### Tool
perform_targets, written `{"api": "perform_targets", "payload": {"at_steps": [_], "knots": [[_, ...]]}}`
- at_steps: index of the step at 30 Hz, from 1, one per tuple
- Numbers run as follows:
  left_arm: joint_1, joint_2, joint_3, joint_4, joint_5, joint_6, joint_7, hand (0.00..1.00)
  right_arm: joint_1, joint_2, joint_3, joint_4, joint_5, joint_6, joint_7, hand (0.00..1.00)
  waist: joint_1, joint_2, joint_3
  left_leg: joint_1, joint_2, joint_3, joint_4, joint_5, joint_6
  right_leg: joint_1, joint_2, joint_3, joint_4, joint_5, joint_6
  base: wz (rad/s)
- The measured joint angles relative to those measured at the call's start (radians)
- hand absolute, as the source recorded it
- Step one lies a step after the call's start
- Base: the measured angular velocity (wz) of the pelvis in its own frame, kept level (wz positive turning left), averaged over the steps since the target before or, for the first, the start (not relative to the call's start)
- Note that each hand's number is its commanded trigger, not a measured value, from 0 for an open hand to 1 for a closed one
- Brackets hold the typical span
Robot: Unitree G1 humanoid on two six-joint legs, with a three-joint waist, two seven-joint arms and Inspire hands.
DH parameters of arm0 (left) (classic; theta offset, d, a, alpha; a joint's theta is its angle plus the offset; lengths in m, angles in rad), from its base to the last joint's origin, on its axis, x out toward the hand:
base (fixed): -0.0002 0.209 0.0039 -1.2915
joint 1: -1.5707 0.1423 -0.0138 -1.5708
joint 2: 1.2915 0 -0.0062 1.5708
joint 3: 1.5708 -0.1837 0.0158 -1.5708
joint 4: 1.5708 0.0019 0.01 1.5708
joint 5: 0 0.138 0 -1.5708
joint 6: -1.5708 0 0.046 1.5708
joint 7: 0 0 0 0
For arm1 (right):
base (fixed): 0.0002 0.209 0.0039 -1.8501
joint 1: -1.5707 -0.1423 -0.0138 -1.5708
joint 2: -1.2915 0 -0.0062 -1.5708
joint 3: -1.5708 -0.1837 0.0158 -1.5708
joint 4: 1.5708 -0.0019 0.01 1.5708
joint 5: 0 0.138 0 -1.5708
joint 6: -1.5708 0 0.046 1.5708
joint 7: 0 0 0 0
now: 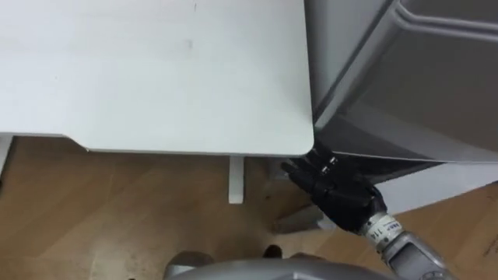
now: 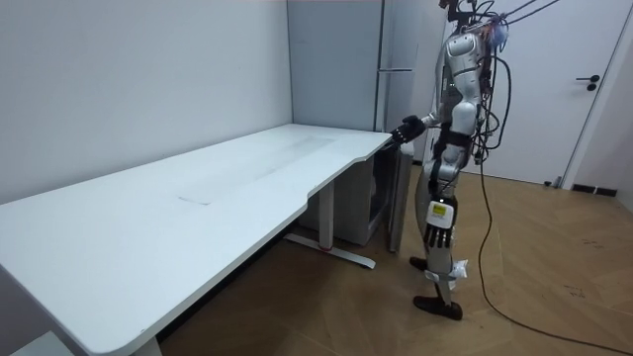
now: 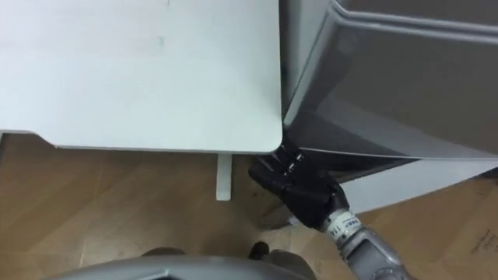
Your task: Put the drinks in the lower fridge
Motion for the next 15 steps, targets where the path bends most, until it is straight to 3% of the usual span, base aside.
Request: {"api": "perform_targets", "payload": {"at_steps": [3, 5, 10, 15], "knots": [[-0.008, -0.01, -0.002, -0.003, -0.037, -0.002, 0.007, 0.0, 0.001, 0.002, -0.021, 0.001, 0.0, 0.035, -0.002, 0.0, 0.003, 0.002, 0.0012, 0.02, 0.0, 0.006, -0.009, 0.0, 0.0, 0.017, 0.0, -0.001, -0.002, -0.001, 0.002, 0.0], [-0.008, -0.01, -0.001, -0.004, -0.05, 0.001, 0.024, 0.0, 0.001, 0.007, -0.033, 0.001, -0.001, 0.037, -0.002, 0.0, 0.008, 0.009, 0.0047, 0.022, 0.0, 0.015, -0.012, 0.0, 0.0, 0.016, 0.0, 0.0, -0.002, -0.001, 0.002, 0.0], [-0.008, -0.008, 0.0, -0.004, -0.051, 0.018, 0.063, 0.0, -0.001, 0.007, -0.055, 0.001, -0.001, 0.047, -0.002, 0.0, 0.016, 0.03, 0.0011, 0.019, 0.003, 0.015, -0.028, -0.002, 0.0, 0.01, 0.002, -0.005, 0.003, -0.003, -0.001, 0.04], [-0.012, -0.009, 0.0, -0.004, -0.05, 0.017, 0.085, 0.0, -0.014, 0.003, -0.05, 0.001, -0.014, 0.059, -0.001, 0.0, 0.014, 0.019, -0.0008, 0.017, 0.006, 0.014, -0.022, 0.0, -0.004, 0.008, 0.004, -0.003, 0.005, -0.007, -0.006, 0.0]]}}
